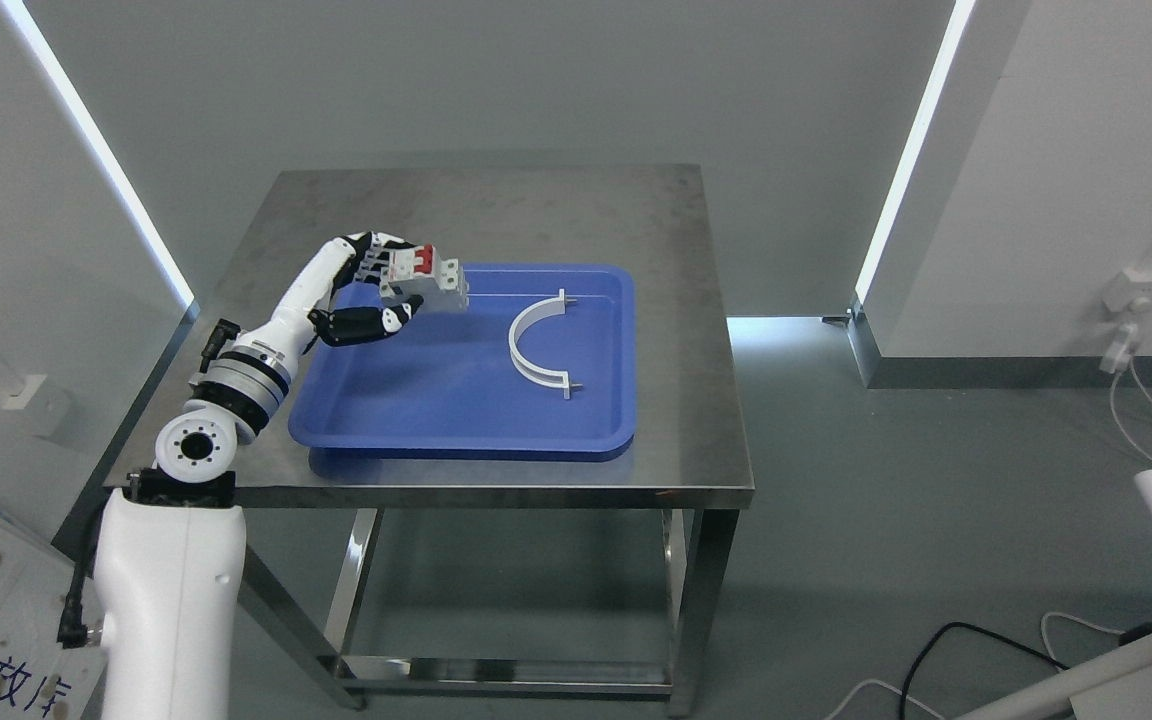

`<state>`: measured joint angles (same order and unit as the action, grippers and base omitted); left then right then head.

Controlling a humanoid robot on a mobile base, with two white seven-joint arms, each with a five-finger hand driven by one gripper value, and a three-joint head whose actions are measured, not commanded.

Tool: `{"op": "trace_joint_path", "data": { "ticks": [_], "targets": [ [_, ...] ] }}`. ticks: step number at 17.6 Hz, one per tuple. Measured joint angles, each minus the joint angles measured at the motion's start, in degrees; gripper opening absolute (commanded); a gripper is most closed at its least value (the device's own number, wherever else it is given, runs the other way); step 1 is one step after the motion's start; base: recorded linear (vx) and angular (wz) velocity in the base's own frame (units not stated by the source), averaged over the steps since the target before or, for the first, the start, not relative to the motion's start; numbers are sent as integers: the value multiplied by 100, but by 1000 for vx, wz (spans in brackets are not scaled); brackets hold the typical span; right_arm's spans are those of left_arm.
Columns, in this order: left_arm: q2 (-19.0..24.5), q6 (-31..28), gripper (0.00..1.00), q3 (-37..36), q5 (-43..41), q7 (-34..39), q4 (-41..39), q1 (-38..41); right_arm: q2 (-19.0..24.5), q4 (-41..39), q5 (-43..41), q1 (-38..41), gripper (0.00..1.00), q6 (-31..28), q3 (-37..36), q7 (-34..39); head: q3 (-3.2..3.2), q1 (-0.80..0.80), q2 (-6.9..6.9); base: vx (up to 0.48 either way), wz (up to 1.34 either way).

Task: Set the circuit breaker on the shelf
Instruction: 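Lift the circuit breaker up off the tray with the left hand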

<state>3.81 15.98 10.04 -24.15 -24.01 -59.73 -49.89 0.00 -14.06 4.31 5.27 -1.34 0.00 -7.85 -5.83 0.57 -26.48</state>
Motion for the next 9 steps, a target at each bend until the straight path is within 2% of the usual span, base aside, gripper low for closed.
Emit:
{"op": "trace_joint_path", "data": {
  "ticks": [3, 6, 9],
  "targets": [
    [-97, 874, 11, 285, 453, 913, -5, 69, 0, 0, 0, 0, 100, 0, 0, 0, 0, 0, 0, 0, 0],
    [-169, 1202, 11, 429, 728, 1994, -191, 377, 0, 0, 0, 0, 100, 0, 0, 0, 0, 0, 0, 0, 0],
    [-227, 1348, 10, 426, 963, 2539, -512, 910, 0, 0, 0, 1, 100, -3, 0, 0, 0, 0, 0, 0, 0]
  ]
}}
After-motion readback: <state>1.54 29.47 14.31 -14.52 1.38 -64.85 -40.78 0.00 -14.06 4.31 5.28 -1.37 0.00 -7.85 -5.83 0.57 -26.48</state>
